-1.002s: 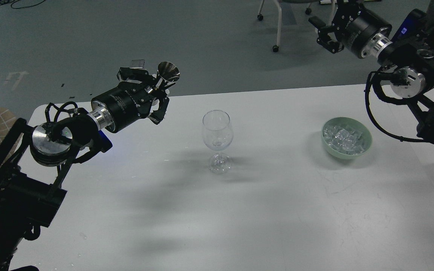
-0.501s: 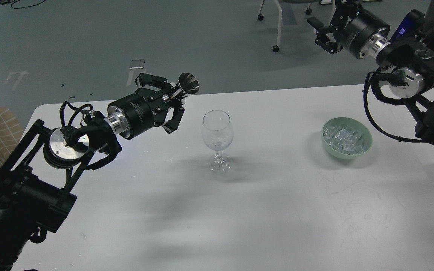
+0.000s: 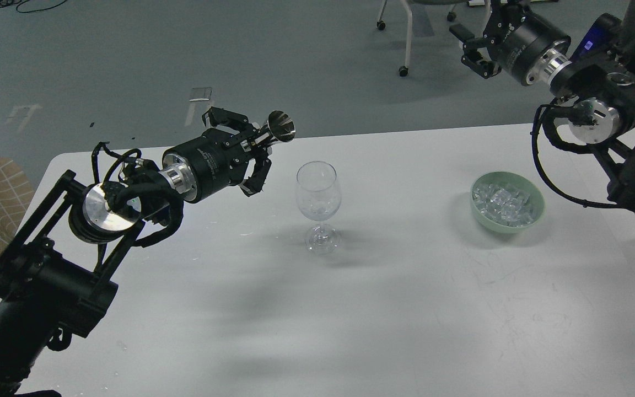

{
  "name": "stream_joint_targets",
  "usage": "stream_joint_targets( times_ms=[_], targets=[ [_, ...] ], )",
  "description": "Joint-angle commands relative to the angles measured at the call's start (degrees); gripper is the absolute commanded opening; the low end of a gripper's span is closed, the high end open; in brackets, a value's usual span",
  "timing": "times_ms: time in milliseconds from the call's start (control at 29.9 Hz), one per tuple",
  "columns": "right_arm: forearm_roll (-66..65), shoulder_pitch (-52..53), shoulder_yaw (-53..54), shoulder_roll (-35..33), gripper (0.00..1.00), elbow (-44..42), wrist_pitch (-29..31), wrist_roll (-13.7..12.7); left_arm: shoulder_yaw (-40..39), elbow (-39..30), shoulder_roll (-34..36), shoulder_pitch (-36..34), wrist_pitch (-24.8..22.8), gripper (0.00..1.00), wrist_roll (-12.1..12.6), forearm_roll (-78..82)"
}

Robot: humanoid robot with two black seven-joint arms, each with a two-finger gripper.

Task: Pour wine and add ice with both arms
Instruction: 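Tilt the jigger over the wine glass with the left gripper to pour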

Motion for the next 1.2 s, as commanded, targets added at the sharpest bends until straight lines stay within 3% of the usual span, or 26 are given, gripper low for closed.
stream_joint_targets(
  times_ms=[0, 1170],
  targets=[
    [0.0, 0.02, 0.0, 0.0, 1.0, 0.0, 0.0, 0.0, 0.8, -0.36, -0.01, -0.39, 0.61, 0.0, 0.0, 0.01],
    [0.09, 0.02, 0.0, 0.0, 1.0, 0.09, 0.0, 0.09, 4.75, -4.14, -0.19, -0.75, -0.09, 0.0, 0.0, 17.93]
  ],
)
